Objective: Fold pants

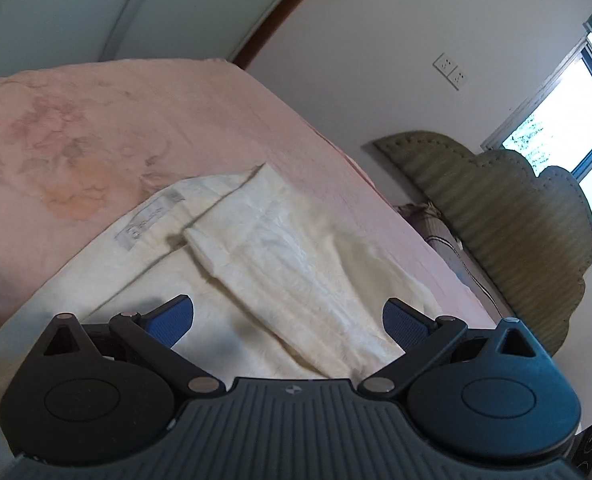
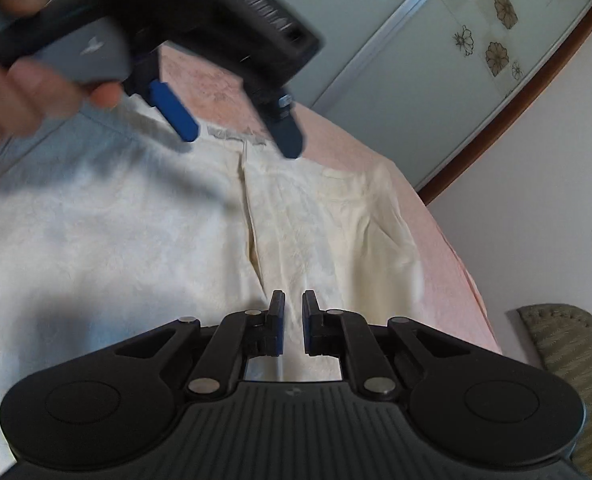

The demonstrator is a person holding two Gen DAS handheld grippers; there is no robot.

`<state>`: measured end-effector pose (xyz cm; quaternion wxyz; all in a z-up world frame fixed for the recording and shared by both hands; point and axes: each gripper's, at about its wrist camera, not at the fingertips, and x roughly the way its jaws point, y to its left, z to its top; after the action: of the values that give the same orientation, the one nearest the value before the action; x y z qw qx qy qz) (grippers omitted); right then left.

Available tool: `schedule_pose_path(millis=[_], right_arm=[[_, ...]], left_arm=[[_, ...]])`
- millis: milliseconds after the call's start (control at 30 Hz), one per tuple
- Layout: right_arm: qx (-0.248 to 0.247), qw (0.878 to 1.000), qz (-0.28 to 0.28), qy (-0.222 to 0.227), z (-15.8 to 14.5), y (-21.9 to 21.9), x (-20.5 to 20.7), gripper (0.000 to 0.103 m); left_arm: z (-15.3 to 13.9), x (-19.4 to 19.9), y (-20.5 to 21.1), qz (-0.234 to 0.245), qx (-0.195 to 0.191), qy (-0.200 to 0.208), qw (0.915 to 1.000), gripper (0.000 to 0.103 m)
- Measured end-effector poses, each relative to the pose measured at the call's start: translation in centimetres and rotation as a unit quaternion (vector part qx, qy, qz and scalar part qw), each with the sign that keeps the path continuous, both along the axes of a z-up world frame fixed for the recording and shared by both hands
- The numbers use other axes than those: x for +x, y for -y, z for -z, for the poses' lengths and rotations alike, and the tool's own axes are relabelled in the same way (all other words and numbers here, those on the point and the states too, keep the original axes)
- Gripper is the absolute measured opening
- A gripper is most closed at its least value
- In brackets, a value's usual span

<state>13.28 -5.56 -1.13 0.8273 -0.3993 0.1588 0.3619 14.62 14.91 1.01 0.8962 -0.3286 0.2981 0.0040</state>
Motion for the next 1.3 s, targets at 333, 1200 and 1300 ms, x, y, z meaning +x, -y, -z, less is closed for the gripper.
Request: schedule_pose_path(millis=[333, 1200, 1300], right_arm=[[0.18, 0.972, 0.106, -0.11, -3.4, 5.0, 14.2, 0.103], [-0.005, 1.0, -0.003, -0.011, 1.8, -1.0, 4.5, 0.011], [0.009, 1.0, 0.019, 0.004, 1.9, -1.0, 4.6, 0.025]], left_arm=[[0.5, 2.0, 0.6, 0.006, 0.044, -0.034, 0.9984, 0.101], [1.6, 18.1, -3.0, 0.023, -0.165, -0.15, 0.9746, 0.01], [0.4, 15.2, -2.8, 0.026, -0.147, -0.109, 0.9828, 0.004]])
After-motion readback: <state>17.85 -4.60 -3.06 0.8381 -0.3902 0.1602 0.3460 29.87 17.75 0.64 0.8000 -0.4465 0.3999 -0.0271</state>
